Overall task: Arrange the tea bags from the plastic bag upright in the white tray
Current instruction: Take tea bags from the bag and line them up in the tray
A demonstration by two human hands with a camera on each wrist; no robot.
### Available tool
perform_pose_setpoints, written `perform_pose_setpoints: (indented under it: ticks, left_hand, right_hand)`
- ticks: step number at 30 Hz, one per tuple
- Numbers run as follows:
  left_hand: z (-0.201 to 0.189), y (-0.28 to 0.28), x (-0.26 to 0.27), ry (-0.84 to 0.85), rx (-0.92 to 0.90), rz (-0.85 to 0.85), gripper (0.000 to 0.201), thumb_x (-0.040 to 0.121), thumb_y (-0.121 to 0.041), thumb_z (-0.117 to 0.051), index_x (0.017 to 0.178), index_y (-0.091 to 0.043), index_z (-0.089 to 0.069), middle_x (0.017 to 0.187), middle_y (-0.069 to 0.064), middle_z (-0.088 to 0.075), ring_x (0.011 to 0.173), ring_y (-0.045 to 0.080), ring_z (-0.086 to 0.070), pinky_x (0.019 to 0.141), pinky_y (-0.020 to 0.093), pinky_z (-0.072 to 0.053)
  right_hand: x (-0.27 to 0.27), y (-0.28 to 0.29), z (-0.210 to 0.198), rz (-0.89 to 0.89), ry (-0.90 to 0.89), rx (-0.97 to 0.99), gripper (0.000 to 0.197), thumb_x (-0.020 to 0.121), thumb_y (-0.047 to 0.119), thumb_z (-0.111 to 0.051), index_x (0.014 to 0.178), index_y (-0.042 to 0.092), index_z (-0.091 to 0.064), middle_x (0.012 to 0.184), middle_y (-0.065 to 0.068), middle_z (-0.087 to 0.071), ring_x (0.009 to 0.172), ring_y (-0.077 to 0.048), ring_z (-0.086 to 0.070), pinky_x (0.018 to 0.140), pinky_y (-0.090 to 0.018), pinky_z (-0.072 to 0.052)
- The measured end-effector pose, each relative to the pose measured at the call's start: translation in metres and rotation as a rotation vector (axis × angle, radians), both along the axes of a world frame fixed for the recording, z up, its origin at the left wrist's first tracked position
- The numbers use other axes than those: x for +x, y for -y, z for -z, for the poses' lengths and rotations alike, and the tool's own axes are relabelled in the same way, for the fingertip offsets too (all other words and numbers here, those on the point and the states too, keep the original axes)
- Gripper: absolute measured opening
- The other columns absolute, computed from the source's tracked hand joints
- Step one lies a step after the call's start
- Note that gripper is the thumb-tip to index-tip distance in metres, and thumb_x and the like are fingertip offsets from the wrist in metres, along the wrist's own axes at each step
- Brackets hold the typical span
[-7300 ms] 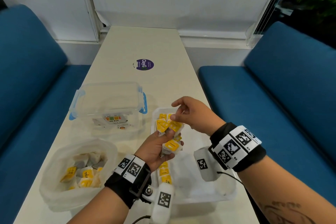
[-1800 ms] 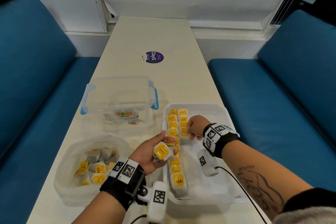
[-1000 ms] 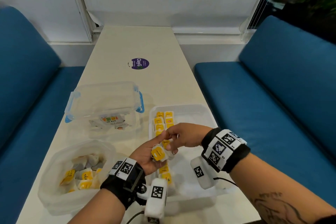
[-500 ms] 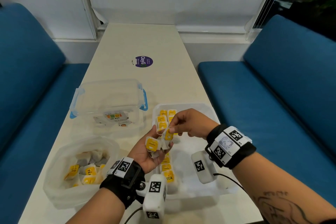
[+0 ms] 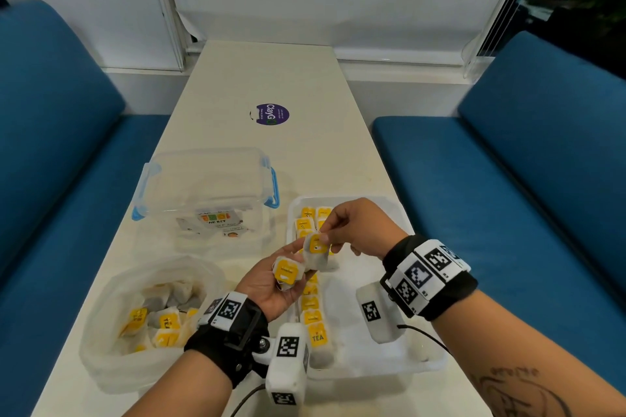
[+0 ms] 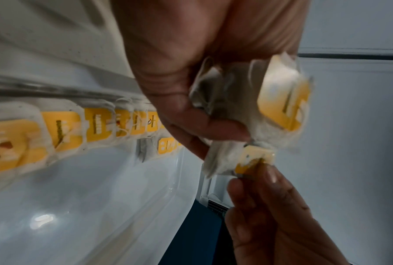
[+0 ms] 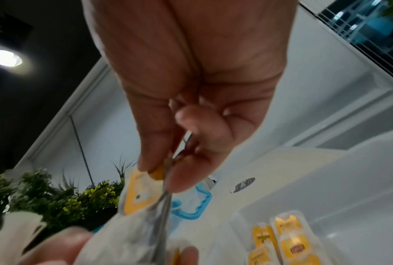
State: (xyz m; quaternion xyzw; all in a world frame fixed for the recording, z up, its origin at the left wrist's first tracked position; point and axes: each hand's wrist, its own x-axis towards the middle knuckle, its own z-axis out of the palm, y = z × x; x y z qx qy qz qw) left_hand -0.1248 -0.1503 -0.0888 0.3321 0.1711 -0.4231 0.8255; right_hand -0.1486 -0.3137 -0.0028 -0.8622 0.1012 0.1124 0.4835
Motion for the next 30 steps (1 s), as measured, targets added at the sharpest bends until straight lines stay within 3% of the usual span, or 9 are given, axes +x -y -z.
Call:
perform_pose_setpoints:
  ticks: [2,4,6,10,14,18,23,27,30]
  left_hand:
    - [0.003,0.001,0.002,-0.043,-0.007,-0.037,0.031,0.092,-0.001,-0.039,0.112,-0.005,-0.062,0.089,0.018,-0.066,0.070,0.029,-0.067,0.044,0.023,-0.054]
    - [0.001,0.001,0.003,-0.053,0.015,-0.064,0.031,0.093,-0.002,-0.040,0.090,-0.004,-0.071,0.081,0.018,-0.068,0.061,0.031,-0.069,0.045,0.023,-0.053]
    - [-0.002,0.002,0.004,-0.023,0.039,-0.075,0.038,0.093,-0.002,-0.042,0.074,-0.004,-0.075,0.083,0.019,-0.067,0.058,0.030,-0.069,0.046,0.024,-0.053]
    - [-0.008,0.003,0.005,-0.006,0.055,-0.070,0.024,0.094,-0.004,-0.042,0.088,-0.006,-0.066,0.093,0.018,-0.063,0.054,0.026,-0.069,0.041,0.021,-0.052]
    - [-0.010,0.001,0.004,0.004,0.096,-0.055,0.038,0.093,-0.004,-0.044,0.071,-0.009,-0.075,0.075,0.014,-0.071,0.055,0.023,-0.069,0.035,0.018,-0.047]
    - [-0.014,0.000,0.001,0.010,0.104,-0.046,0.023,0.093,-0.004,-0.043,0.089,-0.009,-0.065,0.071,0.013,-0.072,0.055,0.022,-0.069,0.035,0.018,-0.046]
    - [-0.014,-0.004,-0.001,0.023,0.112,-0.045,0.024,0.093,-0.003,-0.041,0.091,-0.010,-0.064,0.071,0.012,-0.072,0.057,0.022,-0.070,0.037,0.017,-0.047]
    - [-0.012,-0.006,-0.002,0.015,0.104,-0.057,0.024,0.093,-0.002,-0.042,0.091,-0.010,-0.064,0.074,0.012,-0.073,0.059,0.023,-0.070,0.038,0.016,-0.047]
    - [-0.012,-0.008,-0.002,0.016,0.098,-0.077,0.025,0.093,-0.001,-0.042,0.091,-0.009,-0.065,0.079,0.013,-0.072,0.060,0.023,-0.070,0.038,0.016,-0.047]
  right_hand:
    - [0.002,0.001,-0.004,0.000,0.066,-0.052,0.018,0.079,0.008,-0.072,0.065,0.015,-0.063,0.062,0.004,-0.060,0.049,0.001,-0.053,0.044,-0.011,-0.037]
    - [0.006,0.004,-0.005,0.022,0.128,-0.170,0.022,0.078,0.014,-0.073,0.063,0.022,-0.061,0.069,0.010,-0.056,0.061,-0.001,-0.049,0.058,-0.015,-0.038]
    - [0.008,0.009,-0.005,0.079,0.152,-0.279,0.022,0.079,0.017,-0.073,0.063,0.023,-0.059,0.072,0.014,-0.049,0.065,0.000,-0.043,0.060,-0.018,-0.034]
    - [0.009,0.019,-0.004,0.132,0.058,-0.168,0.021,0.081,0.011,-0.070,0.065,0.014,-0.058,0.065,0.009,-0.054,0.056,-0.001,-0.042,0.052,-0.015,-0.032]
    - [0.009,0.023,0.001,0.134,-0.032,-0.173,0.026,0.086,0.010,-0.063,0.063,0.017,-0.053,0.062,0.002,-0.057,0.050,-0.005,-0.045,0.043,-0.013,-0.033]
    - [0.010,0.024,0.008,0.136,-0.123,-0.142,0.021,0.091,0.012,-0.054,0.071,0.017,-0.052,0.059,-0.003,-0.060,0.047,-0.010,-0.043,0.041,-0.019,-0.030]
    - [0.010,0.023,0.018,0.053,-0.237,-0.291,0.017,0.093,0.010,-0.046,0.078,0.017,-0.048,0.061,-0.001,-0.058,0.033,0.000,-0.048,0.038,-0.017,-0.031]
    - [0.008,0.016,0.032,-0.108,-0.446,-0.350,0.018,0.093,0.008,-0.041,0.081,0.018,-0.049,0.062,0.000,-0.059,0.051,-0.006,-0.056,0.044,-0.018,-0.036]
    - [0.010,0.012,0.043,-0.114,-0.511,-0.306,0.013,0.094,0.010,-0.043,0.086,0.017,-0.050,0.067,-0.002,-0.061,0.059,-0.010,-0.059,0.050,-0.020,-0.038]
